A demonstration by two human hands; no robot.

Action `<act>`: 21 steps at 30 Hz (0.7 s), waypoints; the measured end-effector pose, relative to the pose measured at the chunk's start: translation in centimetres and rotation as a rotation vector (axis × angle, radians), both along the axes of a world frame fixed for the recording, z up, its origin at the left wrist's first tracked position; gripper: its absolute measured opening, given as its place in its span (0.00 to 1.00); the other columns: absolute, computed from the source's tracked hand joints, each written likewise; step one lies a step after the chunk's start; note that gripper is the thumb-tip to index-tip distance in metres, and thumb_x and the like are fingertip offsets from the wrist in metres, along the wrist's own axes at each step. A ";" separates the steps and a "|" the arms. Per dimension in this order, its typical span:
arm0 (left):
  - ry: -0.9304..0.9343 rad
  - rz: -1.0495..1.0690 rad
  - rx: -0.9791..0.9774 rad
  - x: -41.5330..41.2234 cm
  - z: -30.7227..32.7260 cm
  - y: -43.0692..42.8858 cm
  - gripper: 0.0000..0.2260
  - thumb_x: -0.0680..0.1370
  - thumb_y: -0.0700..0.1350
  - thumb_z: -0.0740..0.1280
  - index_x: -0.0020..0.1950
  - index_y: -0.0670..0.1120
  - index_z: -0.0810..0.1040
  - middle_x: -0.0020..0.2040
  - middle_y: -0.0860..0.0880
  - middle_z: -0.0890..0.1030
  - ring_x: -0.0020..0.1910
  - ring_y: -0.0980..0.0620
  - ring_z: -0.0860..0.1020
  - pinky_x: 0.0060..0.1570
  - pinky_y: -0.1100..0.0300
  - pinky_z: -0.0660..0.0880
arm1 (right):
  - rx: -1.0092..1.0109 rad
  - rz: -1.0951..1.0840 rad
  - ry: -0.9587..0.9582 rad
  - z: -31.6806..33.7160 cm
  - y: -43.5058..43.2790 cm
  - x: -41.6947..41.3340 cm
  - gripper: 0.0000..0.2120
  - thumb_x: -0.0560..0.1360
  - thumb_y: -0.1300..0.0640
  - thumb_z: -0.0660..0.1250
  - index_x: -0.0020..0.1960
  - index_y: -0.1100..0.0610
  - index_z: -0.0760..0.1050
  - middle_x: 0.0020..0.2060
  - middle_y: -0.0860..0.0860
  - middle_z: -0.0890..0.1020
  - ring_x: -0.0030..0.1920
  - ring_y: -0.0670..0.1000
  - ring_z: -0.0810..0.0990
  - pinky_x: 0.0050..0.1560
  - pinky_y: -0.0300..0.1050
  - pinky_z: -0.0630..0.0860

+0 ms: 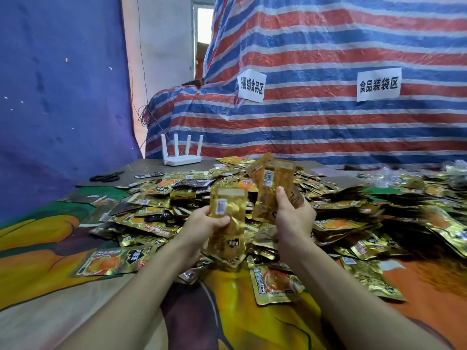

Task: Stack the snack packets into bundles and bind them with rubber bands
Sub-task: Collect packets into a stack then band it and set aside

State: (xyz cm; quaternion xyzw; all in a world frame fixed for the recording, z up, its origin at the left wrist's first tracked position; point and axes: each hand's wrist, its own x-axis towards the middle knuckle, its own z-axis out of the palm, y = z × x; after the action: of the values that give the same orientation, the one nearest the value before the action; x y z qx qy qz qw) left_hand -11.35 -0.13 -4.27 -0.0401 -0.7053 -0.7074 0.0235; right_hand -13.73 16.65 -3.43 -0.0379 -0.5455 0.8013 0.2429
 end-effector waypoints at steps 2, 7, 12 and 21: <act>-0.004 -0.004 0.192 0.1 0.3 -0.3 0.09 0.82 0.38 0.62 0.57 0.43 0.80 0.49 0.44 0.83 0.49 0.45 0.81 0.44 0.47 0.78 | 0.008 -0.041 0.014 0.0 0.0 0.1 0.09 0.81 0.55 0.68 0.42 0.51 0.79 0.38 0.46 0.85 0.40 0.47 0.84 0.28 0.30 0.74; 0.002 -0.138 0.444 0.6 0.6 0.0 0.11 0.82 0.38 0.59 0.61 0.41 0.78 0.41 0.46 0.84 0.39 0.50 0.84 0.36 0.50 0.82 | 0.131 0.049 0.061 -0.4 -1.3 1.1 0.05 0.77 0.56 0.73 0.43 0.52 0.80 0.36 0.49 0.86 0.39 0.48 0.85 0.34 0.39 0.80; -0.001 -0.018 0.303 0.7 0.4 1.0 0.15 0.81 0.37 0.61 0.67 0.38 0.75 0.52 0.41 0.79 0.55 0.42 0.76 0.54 0.42 0.76 | 0.211 0.245 0.045 -0.4 -2.6 2.1 0.06 0.75 0.60 0.75 0.44 0.57 0.78 0.43 0.61 0.85 0.46 0.64 0.85 0.44 0.65 0.83; 0.182 0.149 0.131 1.0 0.2 1.4 0.13 0.76 0.30 0.63 0.54 0.45 0.78 0.44 0.46 0.83 0.45 0.47 0.79 0.41 0.56 0.77 | 0.533 0.366 0.145 -0.6 -4.2 3.0 0.19 0.71 0.46 0.53 0.55 0.52 0.75 0.54 0.57 0.81 0.58 0.61 0.78 0.60 0.65 0.76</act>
State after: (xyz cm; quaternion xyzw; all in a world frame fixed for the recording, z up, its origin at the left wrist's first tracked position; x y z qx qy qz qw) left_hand -10.30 1.26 -4.08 -0.0499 -0.6535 -0.7417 0.1425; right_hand -10.72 12.48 -4.01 0.1829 -0.7151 0.6611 0.1345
